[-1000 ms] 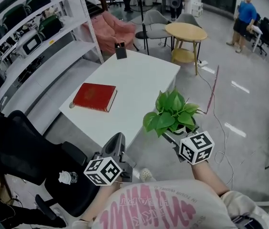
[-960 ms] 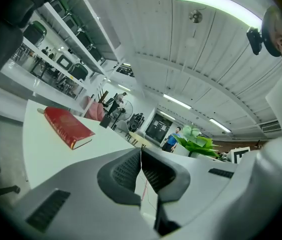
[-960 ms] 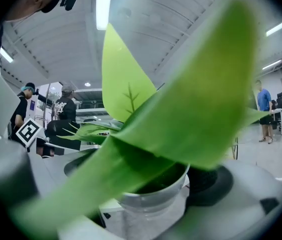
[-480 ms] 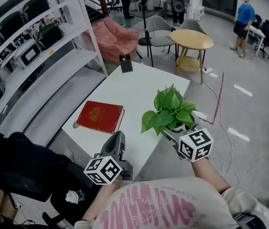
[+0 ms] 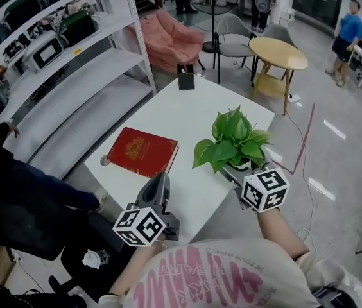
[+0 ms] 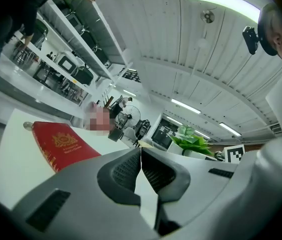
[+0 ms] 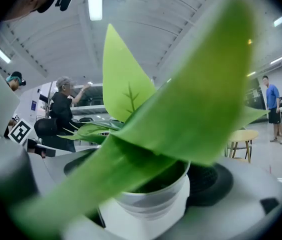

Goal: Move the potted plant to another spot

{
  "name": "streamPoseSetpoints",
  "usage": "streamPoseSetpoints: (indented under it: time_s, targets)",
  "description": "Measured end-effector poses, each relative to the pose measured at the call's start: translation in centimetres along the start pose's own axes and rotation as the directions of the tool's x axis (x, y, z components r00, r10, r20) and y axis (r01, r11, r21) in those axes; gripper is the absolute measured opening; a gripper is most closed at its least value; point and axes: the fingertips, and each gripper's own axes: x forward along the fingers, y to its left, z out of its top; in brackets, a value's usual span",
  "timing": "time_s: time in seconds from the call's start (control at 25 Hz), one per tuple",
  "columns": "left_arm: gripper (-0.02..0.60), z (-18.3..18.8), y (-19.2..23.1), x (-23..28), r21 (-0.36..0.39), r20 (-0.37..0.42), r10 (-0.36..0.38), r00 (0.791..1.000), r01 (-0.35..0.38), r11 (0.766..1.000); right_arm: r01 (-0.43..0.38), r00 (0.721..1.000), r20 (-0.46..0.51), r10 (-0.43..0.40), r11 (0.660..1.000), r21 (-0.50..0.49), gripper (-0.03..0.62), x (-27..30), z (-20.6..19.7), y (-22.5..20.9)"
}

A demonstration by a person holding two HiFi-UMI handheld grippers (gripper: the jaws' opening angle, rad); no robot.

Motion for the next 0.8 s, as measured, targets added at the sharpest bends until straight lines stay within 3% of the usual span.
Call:
streamPoseSetpoints:
  time_s: [0.4,0.8]
  targets:
    - [0.025,-2.1,4.2,-0.6,-0.049,-0.026,0.119,0.993,-0.12,0.992,-0.089,0.993,-0.083,0.088,0.996,-0.005,0.541,6.2,-2.9,0.9]
    - [0.025,0.4,6.8,2.4,-0.077,0.052,0.249,0.967,-0.244,0.967,-0.218,0.964,-0.151,0.216,0.976,0.008,0.541,13.4,-3.4,-0.9]
